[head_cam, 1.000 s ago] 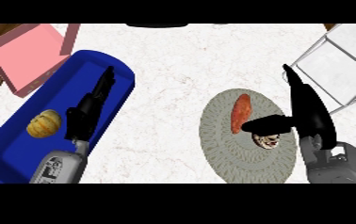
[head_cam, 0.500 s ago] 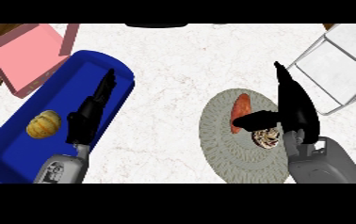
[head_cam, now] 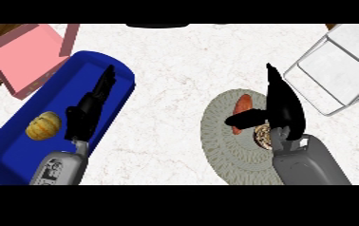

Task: Pick the sweet potato from the placemat and place it in the tiered shelf

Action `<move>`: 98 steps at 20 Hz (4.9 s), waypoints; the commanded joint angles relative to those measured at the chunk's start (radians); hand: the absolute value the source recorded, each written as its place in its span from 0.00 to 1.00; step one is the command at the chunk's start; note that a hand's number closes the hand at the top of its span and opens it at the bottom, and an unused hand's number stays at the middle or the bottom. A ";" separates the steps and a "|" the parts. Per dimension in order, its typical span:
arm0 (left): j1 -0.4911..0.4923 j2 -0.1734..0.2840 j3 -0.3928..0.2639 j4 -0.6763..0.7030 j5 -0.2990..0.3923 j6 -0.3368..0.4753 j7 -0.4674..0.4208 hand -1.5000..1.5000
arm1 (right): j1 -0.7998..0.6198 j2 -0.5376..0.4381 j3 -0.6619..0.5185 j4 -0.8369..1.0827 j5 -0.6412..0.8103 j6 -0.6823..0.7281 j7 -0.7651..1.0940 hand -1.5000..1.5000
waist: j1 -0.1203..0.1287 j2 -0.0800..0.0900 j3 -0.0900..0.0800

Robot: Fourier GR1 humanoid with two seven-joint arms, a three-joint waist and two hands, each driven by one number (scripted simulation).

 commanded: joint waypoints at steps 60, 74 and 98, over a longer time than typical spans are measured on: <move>0.025 -0.086 0.105 0.009 -0.093 -0.072 -0.005 0.50 | 0.243 0.024 0.102 0.249 0.185 0.311 -0.769 1.00 | -0.026 -0.019 0.002; 0.070 -0.059 0.142 -0.012 -0.089 -0.059 -0.013 0.50 | 0.646 -0.433 -0.233 -0.206 -0.377 0.360 -1.541 1.00 | -0.091 -0.015 0.002; -0.004 -0.099 0.114 0.059 -0.119 -0.065 -0.053 0.50 | 0.666 -0.692 -1.202 -0.122 -1.027 0.575 -1.364 1.00 | -0.001 0.003 0.000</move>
